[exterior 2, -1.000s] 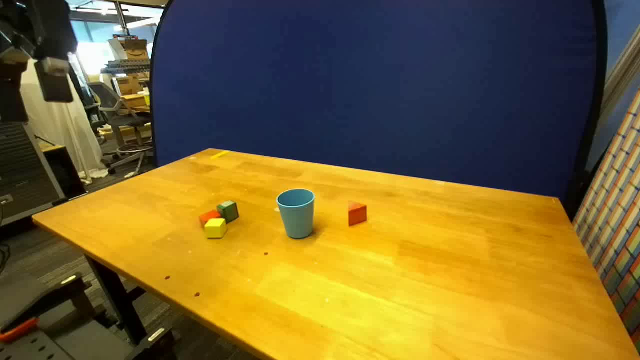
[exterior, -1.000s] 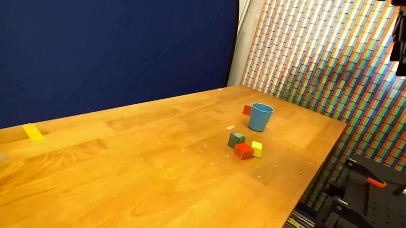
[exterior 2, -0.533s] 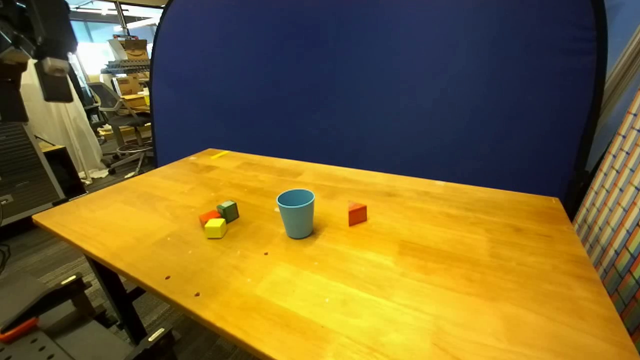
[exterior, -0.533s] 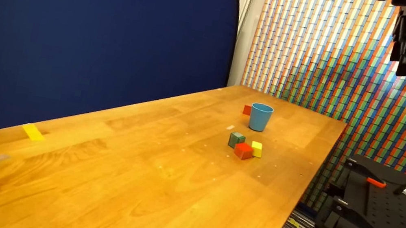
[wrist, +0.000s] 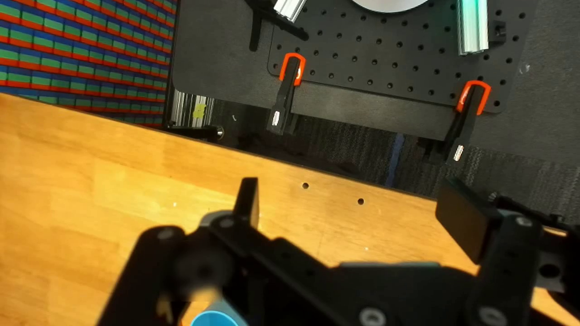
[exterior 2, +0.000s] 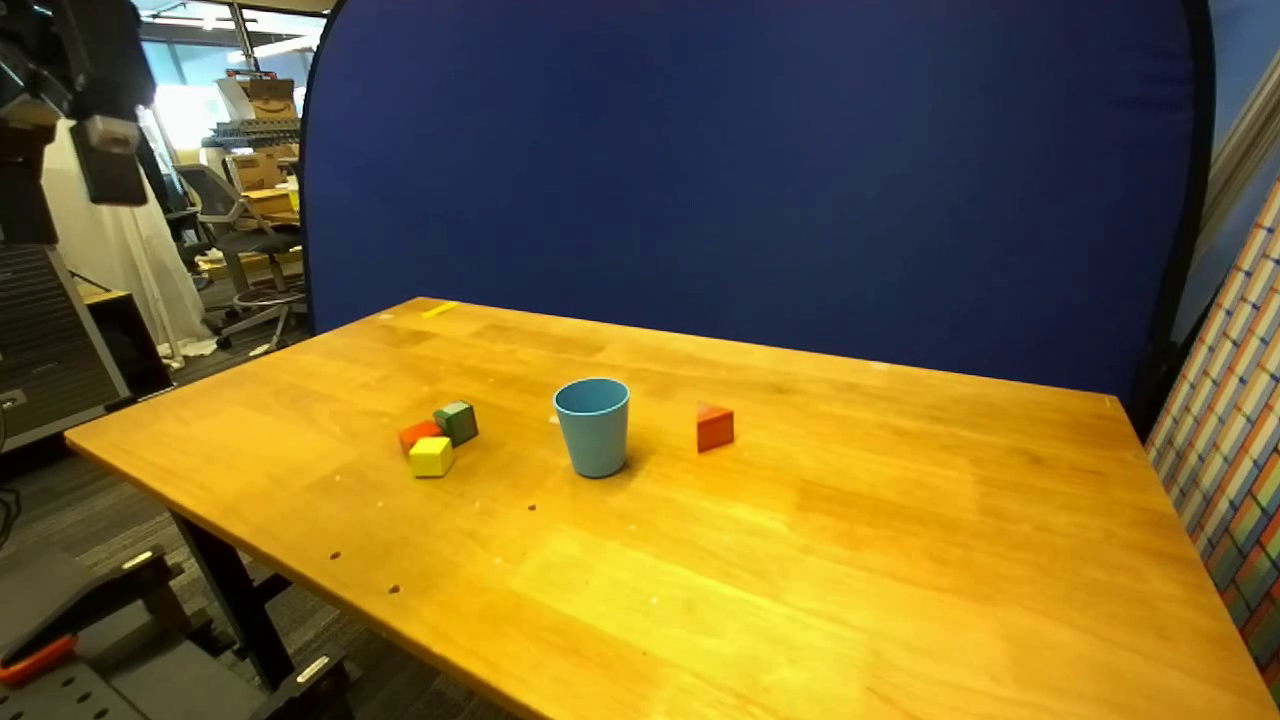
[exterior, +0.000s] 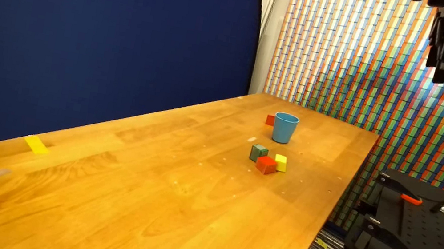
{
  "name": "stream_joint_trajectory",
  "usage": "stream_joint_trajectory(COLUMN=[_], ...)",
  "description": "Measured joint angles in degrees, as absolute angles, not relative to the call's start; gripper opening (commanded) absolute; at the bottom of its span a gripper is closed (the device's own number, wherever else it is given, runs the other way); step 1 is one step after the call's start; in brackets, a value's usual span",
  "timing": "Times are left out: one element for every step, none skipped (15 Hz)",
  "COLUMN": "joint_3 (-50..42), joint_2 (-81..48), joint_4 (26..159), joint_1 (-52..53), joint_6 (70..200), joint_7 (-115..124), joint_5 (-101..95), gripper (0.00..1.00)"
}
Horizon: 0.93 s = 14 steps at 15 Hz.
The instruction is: Put the yellow block in the cup
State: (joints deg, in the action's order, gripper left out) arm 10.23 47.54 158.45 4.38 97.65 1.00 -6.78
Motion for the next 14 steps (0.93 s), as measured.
stream_joint_trajectory(joint_3=[10.0, 9.7, 9.3, 8.9, 8.4, 7.8, 7.3, 6.8, 6.3, 5.7, 5.1, 4.5, 3.8, 3.2], joint_2=[47.1, 46.2, 44.7, 42.6, 40.0, 37.0, 33.9, 30.7, 27.4, 24.0, 20.6, 17.4, 14.1, 11.0], joint_4=[158.5, 158.5, 158.6, 158.8, 159.0, 159.1, 159.3, 159.4, 159.5, 159.5, 159.5, 159.5, 159.5, 159.5], joint_1=[4.4, 4.4, 4.4, 4.4, 4.4, 4.4, 4.4, 4.4, 4.4, 4.3, 4.3, 4.3, 4.2, 4.0], joint_6=[98.7, 100.8, 103.6, 107.1, 110.8, 114.5, 118.1, 121.7, 124.9, 128.1, 131.0, 133.7, 136.4, 138.8], joint_7=[1.0, 1.0, 1.0, 1.0, 1.0, 1.0, 1.0, 0.9, 0.9, 0.8, 0.5, 0.0, -0.5, -1.1], joint_5=[-6.8, -6.8, -6.8, -6.8, -6.8, -6.8, -6.8, -6.8, -6.8, -6.8, -6.7, -6.5, -6.4, -6.4], gripper=[1.00, 1.00, 1.00, 1.00, 1.00, 1.00, 1.00, 1.00, 1.00, 1.00, 1.00, 1.00, 1.00, 1.00])
